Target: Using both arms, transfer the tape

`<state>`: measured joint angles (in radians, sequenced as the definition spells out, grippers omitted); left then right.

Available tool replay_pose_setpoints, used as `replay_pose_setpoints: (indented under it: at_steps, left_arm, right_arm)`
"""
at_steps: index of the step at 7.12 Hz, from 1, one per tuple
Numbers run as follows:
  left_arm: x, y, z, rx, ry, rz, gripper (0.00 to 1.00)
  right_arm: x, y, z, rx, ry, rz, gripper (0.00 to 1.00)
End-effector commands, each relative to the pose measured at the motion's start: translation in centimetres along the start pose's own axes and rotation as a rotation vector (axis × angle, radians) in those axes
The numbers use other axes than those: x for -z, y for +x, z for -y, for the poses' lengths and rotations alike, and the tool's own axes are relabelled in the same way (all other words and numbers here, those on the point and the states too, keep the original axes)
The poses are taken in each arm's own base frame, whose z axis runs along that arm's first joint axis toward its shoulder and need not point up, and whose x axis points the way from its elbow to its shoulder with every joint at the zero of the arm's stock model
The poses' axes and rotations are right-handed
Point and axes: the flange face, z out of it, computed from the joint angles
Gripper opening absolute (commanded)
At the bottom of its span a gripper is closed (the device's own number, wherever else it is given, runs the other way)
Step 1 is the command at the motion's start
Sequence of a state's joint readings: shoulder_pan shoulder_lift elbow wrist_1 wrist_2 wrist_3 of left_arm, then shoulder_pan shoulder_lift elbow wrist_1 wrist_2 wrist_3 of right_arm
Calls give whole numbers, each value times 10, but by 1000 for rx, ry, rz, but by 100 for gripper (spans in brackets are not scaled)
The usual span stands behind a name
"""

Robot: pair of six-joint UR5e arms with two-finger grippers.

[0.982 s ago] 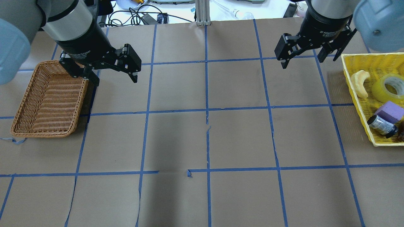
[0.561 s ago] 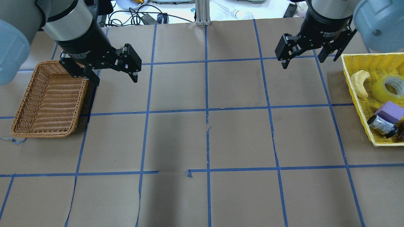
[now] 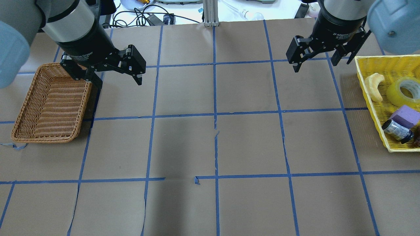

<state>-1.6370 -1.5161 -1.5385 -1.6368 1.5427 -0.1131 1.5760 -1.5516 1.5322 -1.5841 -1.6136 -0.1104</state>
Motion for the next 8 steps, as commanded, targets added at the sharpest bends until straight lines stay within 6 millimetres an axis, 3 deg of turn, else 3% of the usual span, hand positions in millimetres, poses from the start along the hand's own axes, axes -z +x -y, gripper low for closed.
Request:
replay_pose_setpoints:
  at_steps: [1, 5, 8]
  left_arm:
    - [0, 0, 0, -1, 1, 0, 100]
    - [0, -1, 0, -7, 1, 5, 100]
    - [0, -1, 3, -67, 20, 8, 100]
  right_arm:
    - [1, 0, 0, -1, 1, 0, 100]
    - [2, 0, -1, -1, 3, 6, 100]
    - [8, -10, -6, -4, 13, 103, 100]
